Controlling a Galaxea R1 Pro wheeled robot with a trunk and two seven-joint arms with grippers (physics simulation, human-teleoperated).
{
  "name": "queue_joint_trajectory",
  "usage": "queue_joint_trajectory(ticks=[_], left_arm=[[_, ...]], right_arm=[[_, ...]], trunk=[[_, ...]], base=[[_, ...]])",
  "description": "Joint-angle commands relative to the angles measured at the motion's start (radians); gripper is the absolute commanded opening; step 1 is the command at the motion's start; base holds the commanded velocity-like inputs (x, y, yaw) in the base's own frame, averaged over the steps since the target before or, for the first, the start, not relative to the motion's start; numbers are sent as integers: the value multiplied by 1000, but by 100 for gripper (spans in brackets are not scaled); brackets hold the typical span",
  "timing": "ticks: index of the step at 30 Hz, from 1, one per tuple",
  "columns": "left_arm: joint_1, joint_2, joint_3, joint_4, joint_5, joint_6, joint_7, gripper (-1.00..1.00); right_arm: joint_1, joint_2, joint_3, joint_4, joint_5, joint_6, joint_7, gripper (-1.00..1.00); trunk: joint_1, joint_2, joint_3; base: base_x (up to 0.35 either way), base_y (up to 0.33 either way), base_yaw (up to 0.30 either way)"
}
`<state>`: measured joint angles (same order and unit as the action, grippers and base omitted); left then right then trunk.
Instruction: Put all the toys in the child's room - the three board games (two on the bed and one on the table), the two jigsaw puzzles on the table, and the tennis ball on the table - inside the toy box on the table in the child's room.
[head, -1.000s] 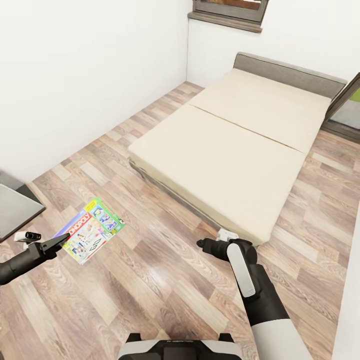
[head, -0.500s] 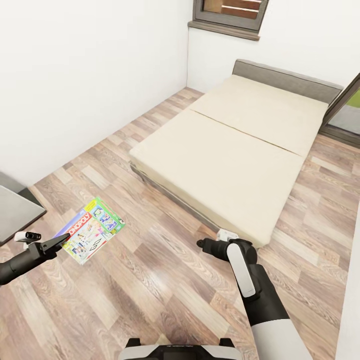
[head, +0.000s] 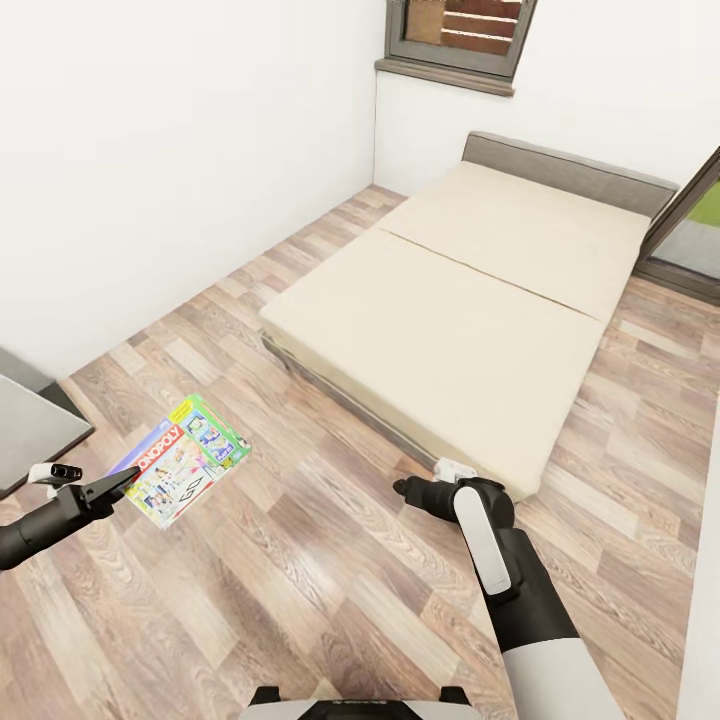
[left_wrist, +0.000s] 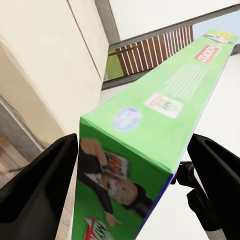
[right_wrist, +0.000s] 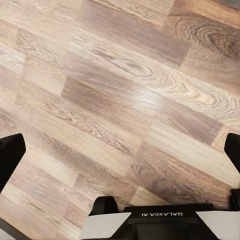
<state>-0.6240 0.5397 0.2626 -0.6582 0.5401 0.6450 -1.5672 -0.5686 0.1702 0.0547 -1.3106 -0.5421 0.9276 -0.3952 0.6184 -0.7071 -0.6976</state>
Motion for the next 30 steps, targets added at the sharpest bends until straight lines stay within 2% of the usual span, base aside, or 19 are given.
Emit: queue_joint_trajectory(ticks=[1, 9, 30], left_arm=[[0, 0, 0, 0, 0, 9, -4, -100], [0, 0, 0, 0, 0, -11, -4, -100], [0, -1, -1, 0, 1, -15, -4, -100]], right_arm=[[-1, 0, 1, -1, -10, 2, -11, 100], [-1, 0, 1, -1, -10, 2, -11, 100], [-1, 1, 1, -1, -10, 2, -11, 100]], trunk=[[0, -1, 1], [0, -1, 14], [0, -1, 49]], base=[[0, 0, 0], [0, 0, 0], [0, 0, 0]])
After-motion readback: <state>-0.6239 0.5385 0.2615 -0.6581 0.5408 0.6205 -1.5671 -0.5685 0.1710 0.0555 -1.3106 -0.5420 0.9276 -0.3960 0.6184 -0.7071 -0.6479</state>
